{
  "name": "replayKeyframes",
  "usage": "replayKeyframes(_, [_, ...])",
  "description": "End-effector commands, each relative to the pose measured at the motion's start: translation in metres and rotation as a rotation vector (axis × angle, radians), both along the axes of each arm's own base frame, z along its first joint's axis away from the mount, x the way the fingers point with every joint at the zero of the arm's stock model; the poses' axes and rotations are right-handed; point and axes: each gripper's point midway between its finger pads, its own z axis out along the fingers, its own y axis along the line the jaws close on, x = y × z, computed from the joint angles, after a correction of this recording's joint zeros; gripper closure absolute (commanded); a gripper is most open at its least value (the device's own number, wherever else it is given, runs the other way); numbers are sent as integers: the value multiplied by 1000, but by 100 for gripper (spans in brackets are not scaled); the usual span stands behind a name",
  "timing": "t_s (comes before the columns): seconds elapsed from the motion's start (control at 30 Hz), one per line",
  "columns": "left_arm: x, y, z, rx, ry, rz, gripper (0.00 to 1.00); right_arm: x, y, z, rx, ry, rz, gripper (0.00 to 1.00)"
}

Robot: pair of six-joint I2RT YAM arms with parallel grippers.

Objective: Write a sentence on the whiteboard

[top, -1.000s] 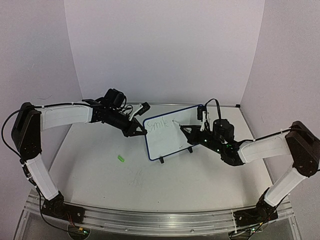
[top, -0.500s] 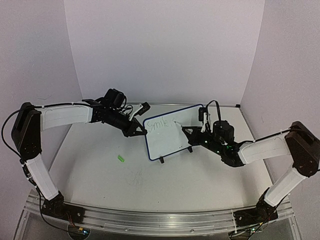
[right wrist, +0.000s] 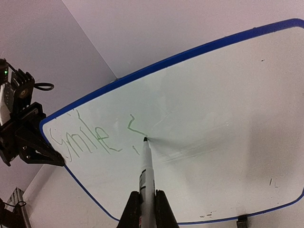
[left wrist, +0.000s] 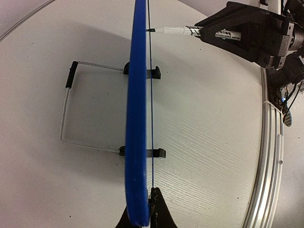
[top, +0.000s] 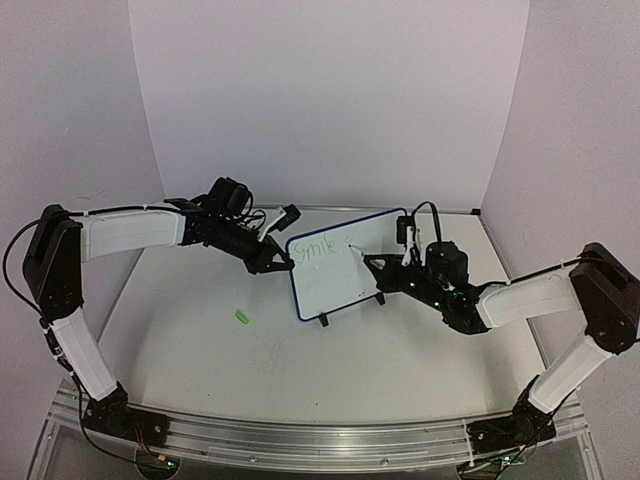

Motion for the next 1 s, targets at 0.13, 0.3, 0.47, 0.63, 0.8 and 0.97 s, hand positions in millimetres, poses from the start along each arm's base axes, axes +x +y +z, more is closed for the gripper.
replayKeyframes(0.13, [-2,7,-15,84,-1,6,100,-1,3,1,-1,-1,24,100])
replayKeyframes(0.3, [-2,7,-14,85,-2,6,100,-3,5,3,2,-5,34,100])
replayKeyframes(0.47, [-2,7,-14,85,-3,7,100,-4,8,4,3,-7,47,100])
replayKeyframes(0.63, [-2,7,-15,87,-2,7,100,-5,9,4,3,-5,51,100])
replayKeyframes(0.8, [-2,7,-15,86,-2,7,100,-8,5,10,11,-17,46,100])
replayKeyframes(0.97, [-2,7,-14,83,-3,6,100,-14,-3,25,37,-40,30,100])
